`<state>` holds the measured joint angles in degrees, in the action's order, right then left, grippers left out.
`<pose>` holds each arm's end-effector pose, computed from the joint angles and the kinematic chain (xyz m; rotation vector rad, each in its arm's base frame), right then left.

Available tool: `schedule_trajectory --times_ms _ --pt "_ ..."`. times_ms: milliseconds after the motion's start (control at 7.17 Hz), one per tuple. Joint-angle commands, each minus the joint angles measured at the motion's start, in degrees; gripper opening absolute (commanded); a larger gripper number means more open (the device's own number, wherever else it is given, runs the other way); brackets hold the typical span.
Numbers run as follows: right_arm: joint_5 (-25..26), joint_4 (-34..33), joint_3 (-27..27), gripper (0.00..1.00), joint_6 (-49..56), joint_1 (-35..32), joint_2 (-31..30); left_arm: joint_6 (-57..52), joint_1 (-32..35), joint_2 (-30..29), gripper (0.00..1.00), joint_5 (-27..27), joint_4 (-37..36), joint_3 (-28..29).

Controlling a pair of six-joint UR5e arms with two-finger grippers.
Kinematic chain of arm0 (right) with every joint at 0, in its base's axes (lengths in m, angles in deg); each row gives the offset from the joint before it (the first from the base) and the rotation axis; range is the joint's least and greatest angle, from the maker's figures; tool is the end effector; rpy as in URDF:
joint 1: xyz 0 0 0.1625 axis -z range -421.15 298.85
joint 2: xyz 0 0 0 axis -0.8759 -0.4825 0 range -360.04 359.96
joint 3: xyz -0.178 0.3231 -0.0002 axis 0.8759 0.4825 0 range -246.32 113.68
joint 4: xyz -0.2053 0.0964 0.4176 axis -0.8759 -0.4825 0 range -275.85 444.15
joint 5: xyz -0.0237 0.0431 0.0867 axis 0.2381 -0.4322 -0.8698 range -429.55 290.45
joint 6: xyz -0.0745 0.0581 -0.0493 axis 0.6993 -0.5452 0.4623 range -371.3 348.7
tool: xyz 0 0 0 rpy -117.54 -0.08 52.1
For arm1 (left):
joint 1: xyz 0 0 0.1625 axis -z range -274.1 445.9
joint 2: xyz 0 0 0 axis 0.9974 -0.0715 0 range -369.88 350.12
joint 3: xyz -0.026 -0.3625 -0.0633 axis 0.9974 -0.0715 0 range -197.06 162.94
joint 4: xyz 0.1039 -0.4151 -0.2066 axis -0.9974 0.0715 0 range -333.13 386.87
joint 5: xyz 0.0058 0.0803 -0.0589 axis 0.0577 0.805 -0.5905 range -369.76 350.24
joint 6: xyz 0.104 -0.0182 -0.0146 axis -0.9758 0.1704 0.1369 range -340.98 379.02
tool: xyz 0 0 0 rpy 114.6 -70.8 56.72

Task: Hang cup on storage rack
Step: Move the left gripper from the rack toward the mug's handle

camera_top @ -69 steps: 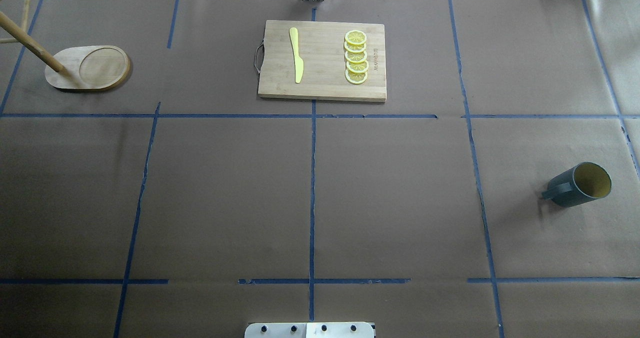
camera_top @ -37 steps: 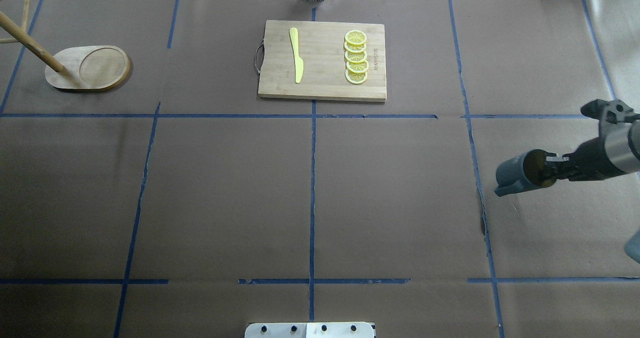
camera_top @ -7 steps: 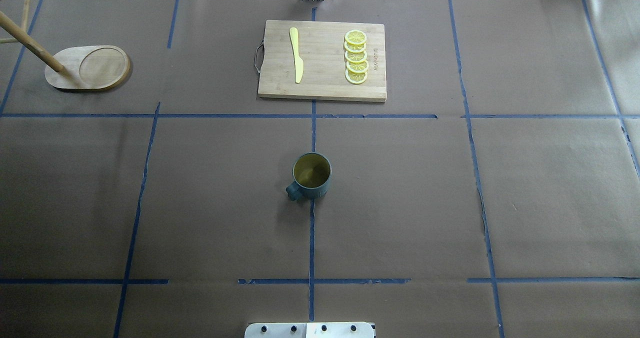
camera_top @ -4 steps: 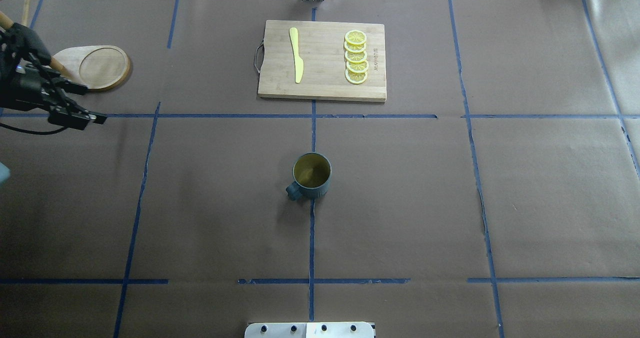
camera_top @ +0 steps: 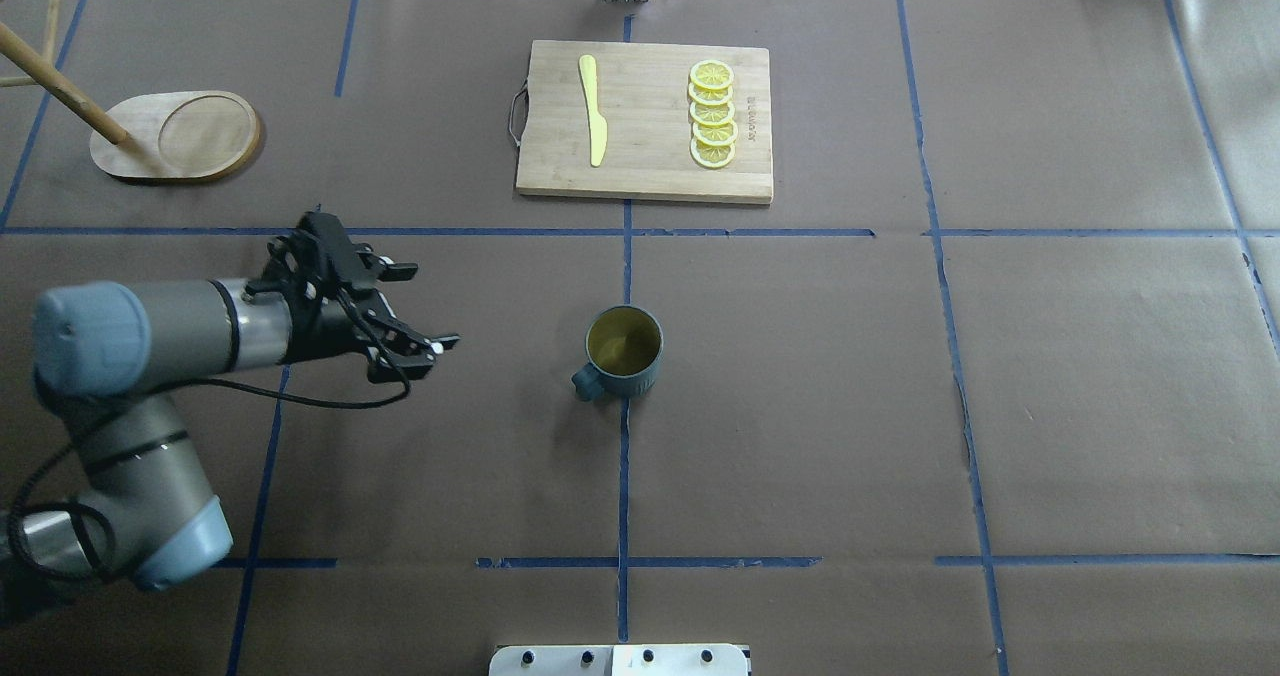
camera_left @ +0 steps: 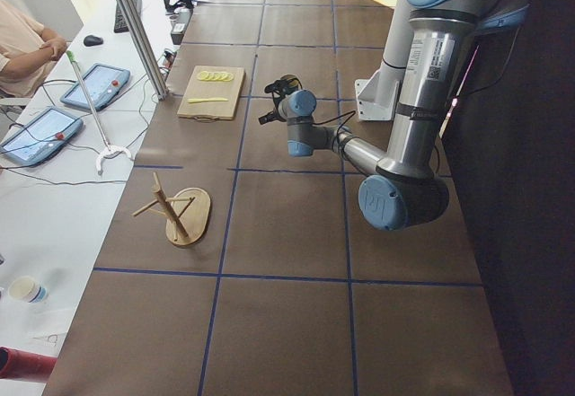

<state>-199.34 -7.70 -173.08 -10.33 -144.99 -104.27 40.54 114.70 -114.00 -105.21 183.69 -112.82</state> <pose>0.0148 -0.4699 0.5806 -0.0202 -0.6948 -0.1236 0.4932 -0.4118 0.2717 1.1077 1.0787 0.6242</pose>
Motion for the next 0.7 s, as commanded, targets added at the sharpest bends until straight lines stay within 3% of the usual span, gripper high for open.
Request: schedule_trajectory --times_ms 0,558 --pt "-0.02 0.00 -0.12 1.00 0.00 0.00 0.00 0.19 -13.81 -3.36 1.00 17.94 0.06 0.75" --pt "-0.02 0.00 -0.12 1.00 0.00 0.00 0.00 0.11 -15.26 -10.82 1.00 19.16 -0.38 6.80"
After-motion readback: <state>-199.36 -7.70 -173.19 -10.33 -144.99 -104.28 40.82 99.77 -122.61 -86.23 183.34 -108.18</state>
